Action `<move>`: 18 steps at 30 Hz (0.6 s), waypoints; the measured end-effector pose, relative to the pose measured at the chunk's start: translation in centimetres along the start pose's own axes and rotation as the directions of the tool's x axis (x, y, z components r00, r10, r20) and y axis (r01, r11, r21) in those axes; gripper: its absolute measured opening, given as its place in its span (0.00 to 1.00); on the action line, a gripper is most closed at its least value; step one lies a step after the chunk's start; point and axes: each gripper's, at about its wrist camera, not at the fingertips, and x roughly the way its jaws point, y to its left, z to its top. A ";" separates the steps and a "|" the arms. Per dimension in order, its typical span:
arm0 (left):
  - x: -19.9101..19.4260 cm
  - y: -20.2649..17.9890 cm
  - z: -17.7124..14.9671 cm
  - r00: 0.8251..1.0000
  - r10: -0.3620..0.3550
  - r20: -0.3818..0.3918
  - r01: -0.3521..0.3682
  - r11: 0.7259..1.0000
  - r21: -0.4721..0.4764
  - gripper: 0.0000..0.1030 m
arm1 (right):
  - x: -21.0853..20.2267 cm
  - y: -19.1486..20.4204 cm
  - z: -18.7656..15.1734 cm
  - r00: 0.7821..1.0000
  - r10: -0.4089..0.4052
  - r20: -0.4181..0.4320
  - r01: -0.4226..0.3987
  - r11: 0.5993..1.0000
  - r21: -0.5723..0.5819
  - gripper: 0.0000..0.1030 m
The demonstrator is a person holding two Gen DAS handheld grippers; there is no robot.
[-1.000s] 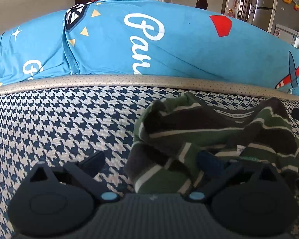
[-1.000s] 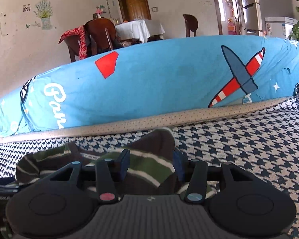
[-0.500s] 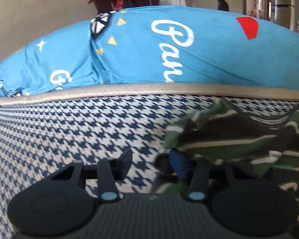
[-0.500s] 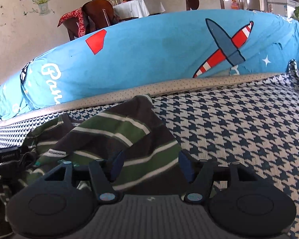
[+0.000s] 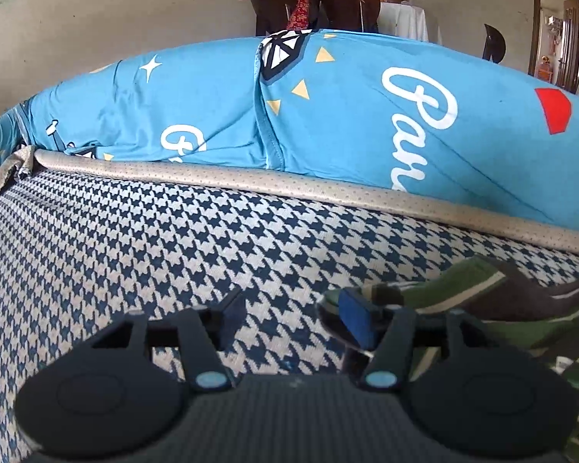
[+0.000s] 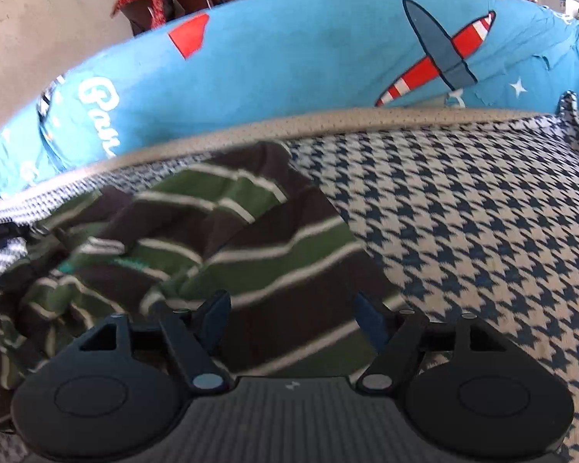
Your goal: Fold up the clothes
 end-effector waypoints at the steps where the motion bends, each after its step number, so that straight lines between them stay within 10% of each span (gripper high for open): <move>1: -0.4 -0.1 0.0 1.000 -0.011 0.002 0.011 1.000 -0.001 0.64 | 0.1 0.1 -0.1 1.000 -0.013 -0.004 0.013 1.000 -0.011 0.70; 11: -2.9 -1.5 -1.1 0.996 -0.088 -0.014 0.089 0.993 0.082 0.73 | 0.4 0.9 -0.4 0.990 -0.136 0.019 0.137 0.989 -0.052 0.75; 18: -4.0 -2.1 -2.2 0.993 -0.112 -0.034 0.115 0.984 0.138 0.75 | 0.9 1.5 -0.8 1.000 -0.018 0.021 0.019 0.999 -0.036 0.79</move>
